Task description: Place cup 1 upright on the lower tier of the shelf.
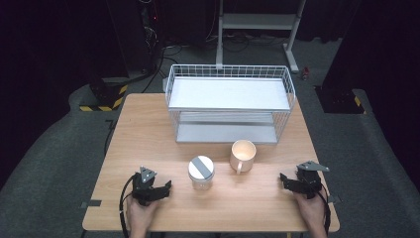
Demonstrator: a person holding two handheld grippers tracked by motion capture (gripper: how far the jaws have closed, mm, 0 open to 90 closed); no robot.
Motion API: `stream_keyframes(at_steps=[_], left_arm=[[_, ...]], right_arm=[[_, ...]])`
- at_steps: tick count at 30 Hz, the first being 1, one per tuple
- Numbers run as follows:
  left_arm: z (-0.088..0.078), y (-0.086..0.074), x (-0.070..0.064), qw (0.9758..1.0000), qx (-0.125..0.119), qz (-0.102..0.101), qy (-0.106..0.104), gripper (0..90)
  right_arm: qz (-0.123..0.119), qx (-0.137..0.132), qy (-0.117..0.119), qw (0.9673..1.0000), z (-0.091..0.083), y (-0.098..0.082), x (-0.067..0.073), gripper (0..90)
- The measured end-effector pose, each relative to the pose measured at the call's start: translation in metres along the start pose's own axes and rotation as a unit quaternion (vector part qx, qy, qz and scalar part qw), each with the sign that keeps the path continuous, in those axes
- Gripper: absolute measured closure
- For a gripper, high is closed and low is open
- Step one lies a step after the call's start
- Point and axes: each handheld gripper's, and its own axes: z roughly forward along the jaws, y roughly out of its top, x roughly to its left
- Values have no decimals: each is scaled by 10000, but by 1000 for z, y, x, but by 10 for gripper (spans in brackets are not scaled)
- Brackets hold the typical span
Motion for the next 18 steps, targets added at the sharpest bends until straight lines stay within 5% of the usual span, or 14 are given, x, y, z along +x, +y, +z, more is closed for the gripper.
stream_keyframes(at_steps=[18], left_arm=[[3,3,-6,9993,34,-249,268,138]], right_arm=[[-4,-2,4,10000,0,0,0,229]])
